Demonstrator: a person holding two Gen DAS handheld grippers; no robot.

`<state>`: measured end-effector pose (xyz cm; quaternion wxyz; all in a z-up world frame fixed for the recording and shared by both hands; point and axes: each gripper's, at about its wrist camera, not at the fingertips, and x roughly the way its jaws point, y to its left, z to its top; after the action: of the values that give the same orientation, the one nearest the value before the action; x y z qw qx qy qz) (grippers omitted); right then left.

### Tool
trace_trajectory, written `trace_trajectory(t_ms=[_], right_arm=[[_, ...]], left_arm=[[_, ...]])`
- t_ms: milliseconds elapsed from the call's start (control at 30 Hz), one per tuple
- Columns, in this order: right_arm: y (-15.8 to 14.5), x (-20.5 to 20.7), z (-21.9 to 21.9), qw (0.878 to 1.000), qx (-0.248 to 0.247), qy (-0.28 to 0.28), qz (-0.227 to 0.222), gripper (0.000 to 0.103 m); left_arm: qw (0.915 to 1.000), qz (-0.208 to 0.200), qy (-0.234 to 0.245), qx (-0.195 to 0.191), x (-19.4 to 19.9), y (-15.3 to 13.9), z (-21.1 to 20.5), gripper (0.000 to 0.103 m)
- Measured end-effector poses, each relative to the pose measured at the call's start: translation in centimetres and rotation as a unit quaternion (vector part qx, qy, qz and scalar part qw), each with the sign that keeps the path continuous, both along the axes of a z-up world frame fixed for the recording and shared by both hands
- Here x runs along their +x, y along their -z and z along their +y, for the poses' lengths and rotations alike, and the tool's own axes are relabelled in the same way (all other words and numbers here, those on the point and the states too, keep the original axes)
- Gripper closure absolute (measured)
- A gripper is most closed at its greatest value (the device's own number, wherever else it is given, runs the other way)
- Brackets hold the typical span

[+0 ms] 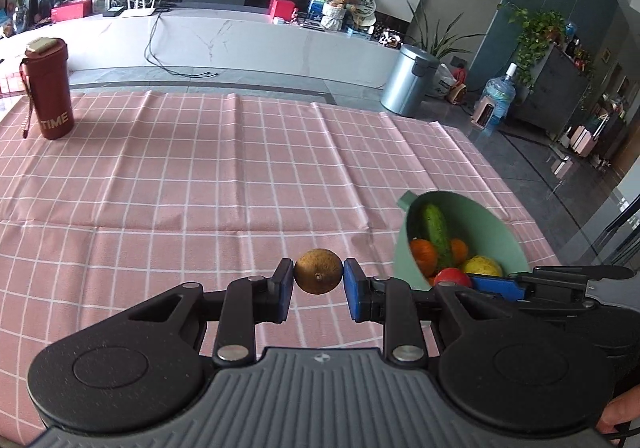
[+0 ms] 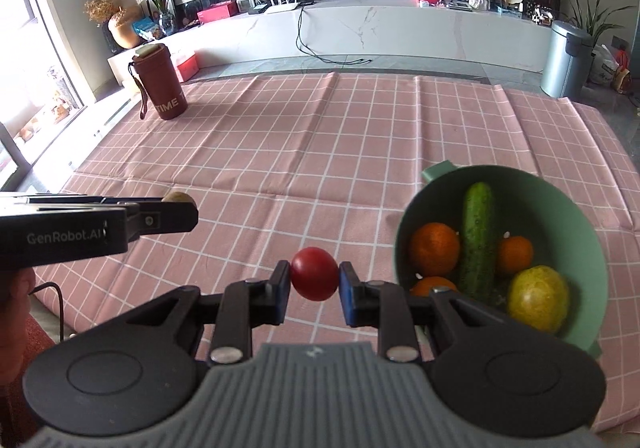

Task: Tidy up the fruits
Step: 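Carry the kiwi and cherry tomato into the colander and open both grippers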

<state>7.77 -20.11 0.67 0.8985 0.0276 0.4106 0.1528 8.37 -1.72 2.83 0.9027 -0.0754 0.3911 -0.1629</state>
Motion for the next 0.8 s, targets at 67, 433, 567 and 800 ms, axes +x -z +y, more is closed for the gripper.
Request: trace_trajectory(t_ms=[67, 433, 567, 800], right_arm=[[-1.1, -0.8, -2.0, 1.000, -0.006, 0.009, -0.009, 0.081], [-1.0, -2.7, -12.9, 0.998, -0.021, 0.063, 0.012, 0.081], [0.1, -1.7, -14.0, 0.998, -0.014, 0.047, 0.028, 0.081], [1.2, 1.0, -14.8, 0.998, -0.019, 0.017, 0.051, 0.081]], left_arm=[[0.9996, -0.005, 0.023, -0.011, 0.1, -0.2, -1.8, 0.073], [0.9898, 0.012, 0.141, -0.013, 1.9, 1.5, -10.2, 0.073], [0.9851, 0.019, 0.171, 0.008, 2.8, 3.2, -12.5, 0.073], [0.9691, 0.013, 0.238, 0.063, 3.2, 5.3, -16.4, 0.073]])
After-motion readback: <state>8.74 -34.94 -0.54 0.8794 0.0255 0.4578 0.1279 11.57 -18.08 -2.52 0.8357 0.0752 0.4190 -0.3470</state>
